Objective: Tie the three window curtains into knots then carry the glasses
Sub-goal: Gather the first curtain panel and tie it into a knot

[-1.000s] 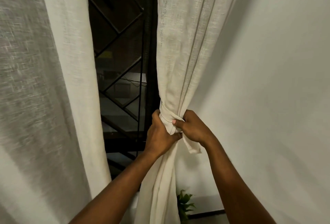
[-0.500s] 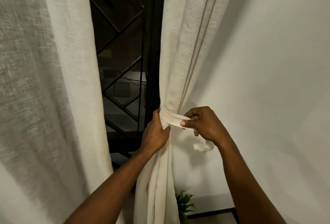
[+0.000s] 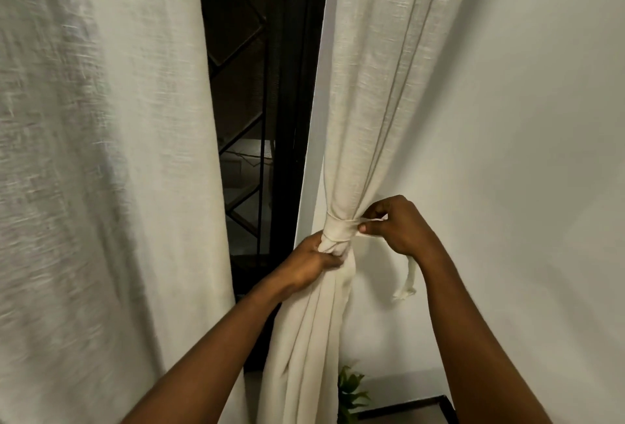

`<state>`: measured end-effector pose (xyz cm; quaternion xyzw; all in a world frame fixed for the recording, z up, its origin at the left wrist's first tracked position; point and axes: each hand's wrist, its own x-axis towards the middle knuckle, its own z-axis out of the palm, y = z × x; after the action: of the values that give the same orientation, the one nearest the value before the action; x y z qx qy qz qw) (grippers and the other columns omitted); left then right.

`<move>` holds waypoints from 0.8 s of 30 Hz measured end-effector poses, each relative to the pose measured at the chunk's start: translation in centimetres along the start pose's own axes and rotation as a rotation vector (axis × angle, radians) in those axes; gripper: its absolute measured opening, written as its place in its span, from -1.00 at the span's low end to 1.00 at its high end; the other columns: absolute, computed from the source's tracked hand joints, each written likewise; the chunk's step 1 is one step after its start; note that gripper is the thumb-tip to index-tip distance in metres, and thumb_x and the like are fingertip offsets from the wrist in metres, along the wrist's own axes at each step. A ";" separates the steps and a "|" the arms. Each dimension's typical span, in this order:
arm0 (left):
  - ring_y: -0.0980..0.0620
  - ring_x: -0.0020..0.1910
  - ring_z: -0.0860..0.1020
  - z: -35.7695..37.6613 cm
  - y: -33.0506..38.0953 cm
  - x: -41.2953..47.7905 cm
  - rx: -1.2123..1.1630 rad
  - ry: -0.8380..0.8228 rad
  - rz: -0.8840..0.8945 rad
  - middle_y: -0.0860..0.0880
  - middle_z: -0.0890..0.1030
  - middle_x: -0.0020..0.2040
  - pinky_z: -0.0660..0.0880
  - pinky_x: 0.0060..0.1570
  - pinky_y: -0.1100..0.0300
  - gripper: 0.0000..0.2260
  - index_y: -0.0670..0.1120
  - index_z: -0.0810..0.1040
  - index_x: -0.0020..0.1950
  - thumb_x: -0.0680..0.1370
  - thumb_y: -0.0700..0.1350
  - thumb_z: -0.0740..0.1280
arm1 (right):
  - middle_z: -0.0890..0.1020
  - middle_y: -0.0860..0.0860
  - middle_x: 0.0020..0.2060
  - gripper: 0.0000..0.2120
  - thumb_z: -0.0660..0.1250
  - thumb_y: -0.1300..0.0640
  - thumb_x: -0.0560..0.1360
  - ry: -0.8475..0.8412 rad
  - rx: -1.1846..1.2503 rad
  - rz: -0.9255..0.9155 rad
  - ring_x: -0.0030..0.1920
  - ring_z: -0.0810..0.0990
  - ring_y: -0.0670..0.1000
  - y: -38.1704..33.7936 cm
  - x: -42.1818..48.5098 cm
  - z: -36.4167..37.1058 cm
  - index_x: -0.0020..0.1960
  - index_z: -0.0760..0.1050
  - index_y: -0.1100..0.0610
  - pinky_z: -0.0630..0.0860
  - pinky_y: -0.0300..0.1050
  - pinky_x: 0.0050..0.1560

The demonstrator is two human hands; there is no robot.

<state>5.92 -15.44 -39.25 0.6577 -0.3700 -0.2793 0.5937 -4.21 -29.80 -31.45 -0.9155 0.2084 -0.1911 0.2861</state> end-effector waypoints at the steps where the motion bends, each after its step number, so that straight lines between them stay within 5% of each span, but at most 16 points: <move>1: 0.19 -0.09 0.56 0.3 0.0 -0.1 -0.013 -0.015 -0.007 0.10 0.61 -0.10 0.45 -0.05 0.42 -0.67 0.04 0.52 0.04 0.47 -0.39 0.33 | 0.66 0.01 -0.14 -0.83 0.51 0.18 0.39 -0.024 -0.003 0.007 -0.11 0.58 -0.03 0.0 0.2 0.4 -0.04 0.66 0.20 0.40 -0.19 -0.11; 5: 0.23 -0.10 0.57 0.8 0.0 0.0 -0.037 -0.034 -0.031 0.13 0.62 -0.10 0.44 -0.02 0.42 -0.69 0.04 0.51 0.05 0.49 -0.36 0.34 | 0.64 0.02 -0.16 -0.80 0.50 0.25 0.36 0.023 0.002 0.000 -0.15 0.59 0.03 -0.2 1.0 1.5 -0.05 0.59 0.26 0.45 -0.14 -0.15; 8: 0.21 -0.07 0.55 0.7 0.0 -0.1 -0.021 -0.037 -0.032 0.12 0.60 -0.10 0.42 0.02 0.37 -0.72 0.03 0.51 0.06 0.50 -0.33 0.35 | 0.54 -0.06 -0.26 -0.86 0.40 0.31 0.39 0.222 0.034 -0.066 -0.29 0.48 -0.08 -1.2 0.5 2.4 -0.18 0.46 0.15 0.36 -0.35 -0.33; 10: 0.20 0.01 0.54 0.8 0.0 -0.2 -0.007 -0.037 -0.011 0.16 0.59 -0.04 0.40 0.08 0.35 -0.69 0.06 0.49 0.11 0.50 -0.31 0.34 | 0.43 -0.12 -0.43 -0.64 0.33 0.38 0.40 0.249 0.094 -0.107 -0.44 0.40 -0.16 -1.9 0.0 2.9 -0.37 0.29 0.01 0.25 -0.41 -0.47; 12: 0.25 0.04 0.52 0.8 0.0 -0.3 -0.022 -0.039 0.006 0.20 0.57 0.00 0.39 0.08 0.41 -0.65 0.06 0.45 0.18 0.52 -0.33 0.32 | 0.46 -0.11 -0.46 -0.61 0.29 0.45 0.39 0.188 0.183 -0.118 -0.47 0.47 -0.18 -2.3 -0.3 3.0 -0.40 0.32 0.01 0.29 -0.43 -0.47; 15: 0.24 0.08 0.52 0.7 0.1 -0.4 -0.044 -0.033 0.031 0.20 0.56 0.03 0.40 0.05 0.44 -0.63 0.07 0.43 0.19 0.53 -0.33 0.31 | 0.67 0.00 -0.13 -0.74 0.26 0.44 0.42 0.023 0.334 -0.124 -0.14 0.61 -0.20 -1.9 -0.5 3.2 -0.04 0.59 0.16 0.45 -0.42 -0.19; 21: 0.31 0.05 0.51 0.8 -0.1 -0.1 -0.063 -0.024 0.073 0.21 0.55 0.05 0.42 0.09 0.41 -0.58 0.15 0.43 0.12 0.51 -0.37 0.30 | 0.67 0.08 0.03 -0.50 0.34 0.26 0.22 -0.172 0.684 -0.127 0.10 0.62 0.09 0.0 -1.2 3.0 0.17 0.51 0.24 0.54 -0.10 0.05; 24: 0.21 0.13 0.52 0.9 -0.4 0.1 -0.095 -0.018 0.105 0.18 0.55 0.12 0.44 0.12 0.36 -0.56 0.07 0.39 0.26 0.50 -0.35 0.32 | 0.63 0.08 0.17 -0.37 0.48 0.05 0.30 -0.199 0.631 -0.127 0.19 0.59 0.07 -0.2 -1.3 3.1 0.31 0.45 0.20 0.52 -0.01 0.22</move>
<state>5.30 -16.09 -39.75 0.6061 -0.3954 -0.2710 0.6347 -3.80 -27.59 -34.01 -0.8072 0.0523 -0.1732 0.5619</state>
